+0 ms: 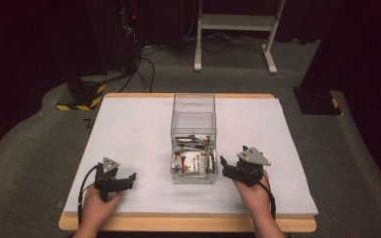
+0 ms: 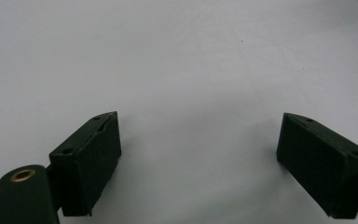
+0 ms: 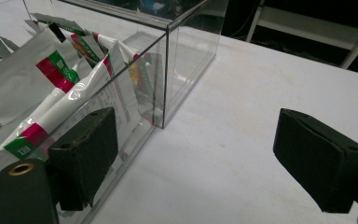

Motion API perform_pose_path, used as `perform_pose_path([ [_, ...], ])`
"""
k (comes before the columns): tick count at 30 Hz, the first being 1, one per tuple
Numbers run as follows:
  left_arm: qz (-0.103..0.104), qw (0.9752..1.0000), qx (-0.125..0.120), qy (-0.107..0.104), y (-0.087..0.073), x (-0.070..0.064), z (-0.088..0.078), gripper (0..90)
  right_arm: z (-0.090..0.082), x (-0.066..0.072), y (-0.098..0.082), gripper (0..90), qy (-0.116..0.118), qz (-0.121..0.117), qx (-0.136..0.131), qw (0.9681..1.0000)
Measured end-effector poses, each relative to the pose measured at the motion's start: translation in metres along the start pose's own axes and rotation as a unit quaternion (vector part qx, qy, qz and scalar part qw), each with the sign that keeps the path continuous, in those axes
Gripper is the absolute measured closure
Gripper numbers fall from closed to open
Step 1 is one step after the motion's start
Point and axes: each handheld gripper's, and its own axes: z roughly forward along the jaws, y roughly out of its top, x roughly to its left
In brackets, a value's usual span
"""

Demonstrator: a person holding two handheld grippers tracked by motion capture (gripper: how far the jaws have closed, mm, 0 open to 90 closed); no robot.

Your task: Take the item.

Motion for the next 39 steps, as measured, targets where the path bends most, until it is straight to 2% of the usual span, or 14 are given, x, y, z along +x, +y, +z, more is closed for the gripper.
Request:
perform_pose_path([
  [15, 0.000, 1.0000, 0.000, 0.000, 0.000, 0.000, 0.000, 13.9, -0.010, 0.006, 0.009, 14.3, 0.002, -0.009, -0.021, 0.9997],
  [31, 0.000, 1.0000, 0.000, 0.000, 0.000, 0.000, 0.000, 13.9, -0.016, 0.018, 0.015, 14.3, 0.019, -0.024, -0.034, 0.9989],
  [39, 0.000, 1.0000, 0.000, 0.000, 0.000, 0.000, 0.000, 13.8, -0.017, 0.028, 0.018, 14.3, 0.035, -0.029, -0.038, 0.9982],
])
